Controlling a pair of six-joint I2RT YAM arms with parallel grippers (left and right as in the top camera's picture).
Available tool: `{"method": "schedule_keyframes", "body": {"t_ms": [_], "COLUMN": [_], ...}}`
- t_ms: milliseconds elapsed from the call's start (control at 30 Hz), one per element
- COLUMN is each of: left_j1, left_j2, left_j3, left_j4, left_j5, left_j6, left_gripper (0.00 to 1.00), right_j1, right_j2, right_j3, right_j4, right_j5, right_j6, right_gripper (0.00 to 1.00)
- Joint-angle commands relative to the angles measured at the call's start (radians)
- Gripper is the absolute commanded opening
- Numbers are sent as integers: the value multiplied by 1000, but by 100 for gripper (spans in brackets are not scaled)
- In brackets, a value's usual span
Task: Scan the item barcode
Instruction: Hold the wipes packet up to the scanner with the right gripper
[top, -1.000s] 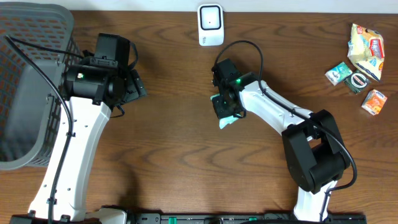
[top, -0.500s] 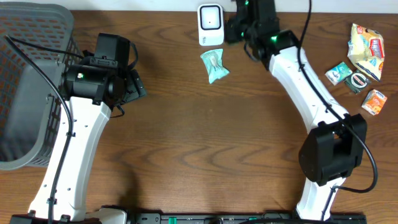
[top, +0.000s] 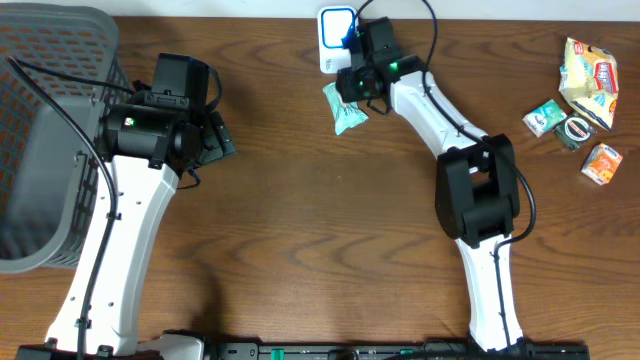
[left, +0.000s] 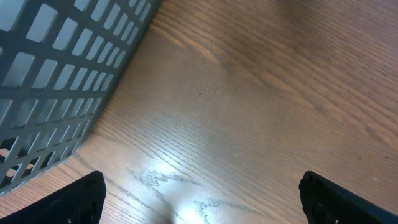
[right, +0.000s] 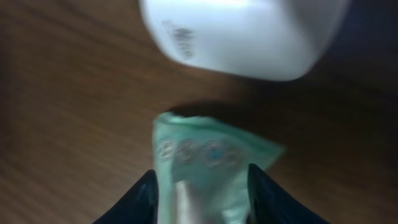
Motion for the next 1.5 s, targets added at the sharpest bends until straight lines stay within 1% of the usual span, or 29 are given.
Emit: {"method": "schedule_keyframes", "body": {"t_ms": [0,33,67,100,267,300,333,367,400,433,467,600,733,867,933,1033,1200,1367,1467], "left_j1": [4,4,4,4,4,4,4,4,4,4,4,4,4,4,4,4,4,4,4], "left_j2": [4,4,4,4,4,4,4,4,4,4,4,4,4,4,4,4,4,4,4], "left_j3": [-1,-1,-1,-1,-1,-1,-1,-1,-1,-1,-1,-1,-1,-1,-1,-1,-1,-1,-1], "left_j4": [-4,-4,-4,-4,-4,-4,-4,-4,-4,-4,-4,-4,-4,-4,-4,-4,-4,-4,-4], "left_j5": [-13,-13,-13,-13,-13,-13,-13,-13,-13,-13,-13,-13,-13,-13,-13,-13,-13,-13,-13], "left_j6": [-9,-9,-9,-9,-9,-9,-9,-9,-9,-9,-9,-9,-9,-9,-9,-9,-9,-9,-9], "left_gripper": [98,98,98,98,98,98,98,98,98,98,98,98,98,98,98,97,98,98,98], "right_j1": [21,23,31,37,60,61,61,61,61,61,61,60,48,43,39,32,33,17,8], "right_j2": [-30,-30,-27,-23,32,59,69,86,89,92,87,26,-99,-195,-210,-191,-64,39,53], "right_j3": [41,41,41,38,37,37,37,37,37,37,39,61,94,97,97,94,94,94,94], "right_j4": [-51,-64,-103,-126,-159,-161,-161,-161,-162,-164,-164,-175,-170,-80,-2,119,378,470,483], "right_j5": [-2,6,47,89,227,219,211,209,209,209,209,209,209,210,211,211,211,210,210], "right_j6": [-15,-16,-15,-15,-14,-14,-14,-14,-14,-14,-14,-13,-14,-25,-34,-34,-35,-34,-34], "right_gripper": [45,47,52,54,57,54,47,34,28,8,1,1,1,1,1,1,1,1,1]}}
